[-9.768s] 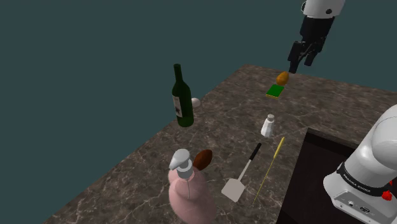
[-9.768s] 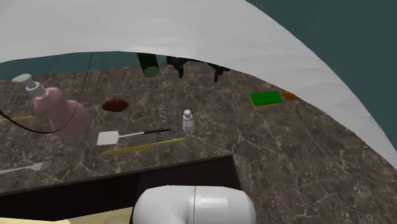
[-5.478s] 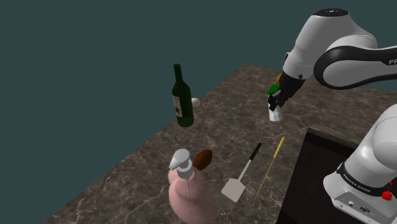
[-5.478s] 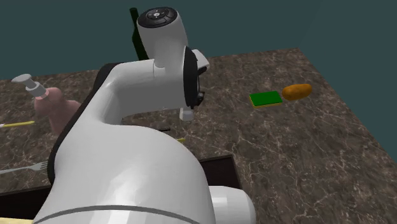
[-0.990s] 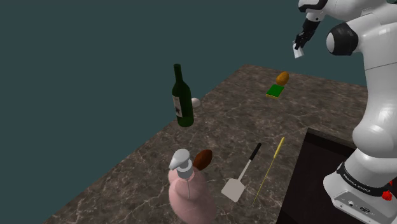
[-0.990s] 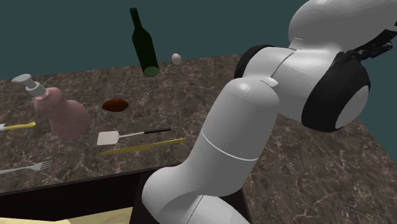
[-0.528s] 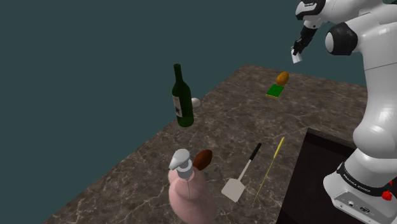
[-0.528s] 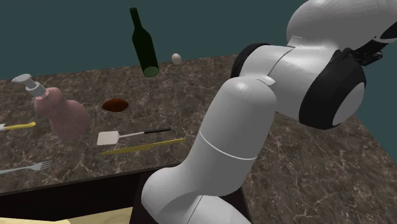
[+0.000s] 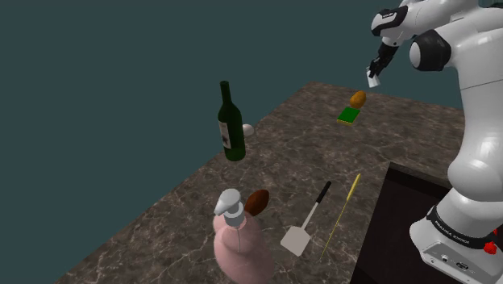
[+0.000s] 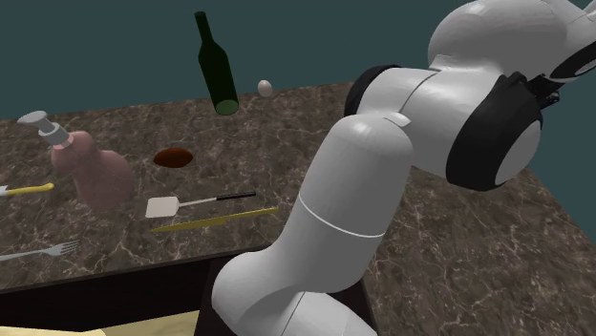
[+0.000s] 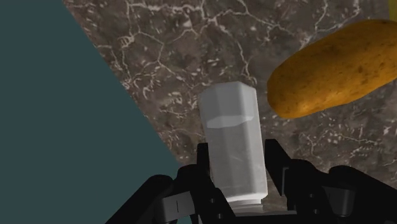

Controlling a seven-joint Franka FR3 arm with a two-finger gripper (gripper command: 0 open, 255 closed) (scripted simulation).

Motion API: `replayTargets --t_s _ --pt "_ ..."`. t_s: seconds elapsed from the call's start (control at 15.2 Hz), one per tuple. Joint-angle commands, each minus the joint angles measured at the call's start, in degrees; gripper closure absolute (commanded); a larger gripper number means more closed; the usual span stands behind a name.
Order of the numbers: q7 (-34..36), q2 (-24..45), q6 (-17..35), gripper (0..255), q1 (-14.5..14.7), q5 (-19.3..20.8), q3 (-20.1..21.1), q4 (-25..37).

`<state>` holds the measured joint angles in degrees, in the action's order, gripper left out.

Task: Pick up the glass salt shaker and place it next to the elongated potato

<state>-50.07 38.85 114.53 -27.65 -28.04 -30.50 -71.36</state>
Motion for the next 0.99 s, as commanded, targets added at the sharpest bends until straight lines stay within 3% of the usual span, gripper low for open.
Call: replayTargets --t_s 0.0,0.92 --pt "-0.33 0.27 1.38 255 0.19 -0.28 0.16 -1.16" --pt "-2.40 2.83 8.03 255 0.32 -2.23 1.43 -5.66"
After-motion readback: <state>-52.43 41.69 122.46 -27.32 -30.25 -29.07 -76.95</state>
